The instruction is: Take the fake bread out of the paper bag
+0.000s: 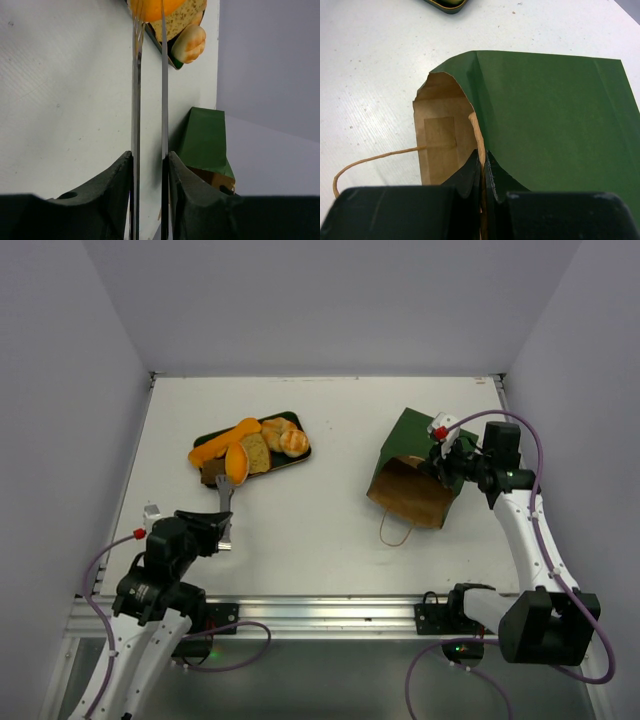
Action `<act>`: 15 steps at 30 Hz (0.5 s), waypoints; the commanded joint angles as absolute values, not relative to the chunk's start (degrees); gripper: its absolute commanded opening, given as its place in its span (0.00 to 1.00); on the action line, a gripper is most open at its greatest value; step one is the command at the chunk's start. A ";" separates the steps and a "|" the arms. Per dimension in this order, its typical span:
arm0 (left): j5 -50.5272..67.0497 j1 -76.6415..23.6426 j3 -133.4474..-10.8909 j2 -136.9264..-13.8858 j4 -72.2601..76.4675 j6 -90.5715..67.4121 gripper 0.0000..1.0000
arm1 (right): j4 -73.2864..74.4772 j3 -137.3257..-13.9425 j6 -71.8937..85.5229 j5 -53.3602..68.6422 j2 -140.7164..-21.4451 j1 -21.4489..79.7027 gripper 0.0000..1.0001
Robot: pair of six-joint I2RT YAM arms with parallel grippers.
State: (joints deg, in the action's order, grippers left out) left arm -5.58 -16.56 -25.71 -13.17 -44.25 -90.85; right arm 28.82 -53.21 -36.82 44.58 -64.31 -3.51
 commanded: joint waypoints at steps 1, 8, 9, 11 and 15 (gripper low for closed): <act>-2.91 -16.26 -29.35 -12.74 -42.37 -85.79 0.35 | 27.60 -53.09 -36.47 46.14 -62.84 -3.69 0.00; 3.06 -16.26 -35.59 -15.73 -38.24 -74.82 0.17 | 33.03 -56.32 -42.70 47.80 -62.84 -4.22 0.00; 4.29 -16.26 -35.60 -16.86 -35.62 -73.66 0.15 | 34.35 -57.03 -45.15 48.60 -63.10 -4.39 0.00; 8.16 -16.26 -35.42 -18.19 -33.58 -70.06 0.13 | 38.92 -59.67 -47.63 50.96 -64.24 -4.75 0.00; 16.07 -16.26 -32.26 -21.87 -23.57 -64.78 0.10 | 48.50 -65.91 -55.87 53.96 -66.70 -5.27 0.00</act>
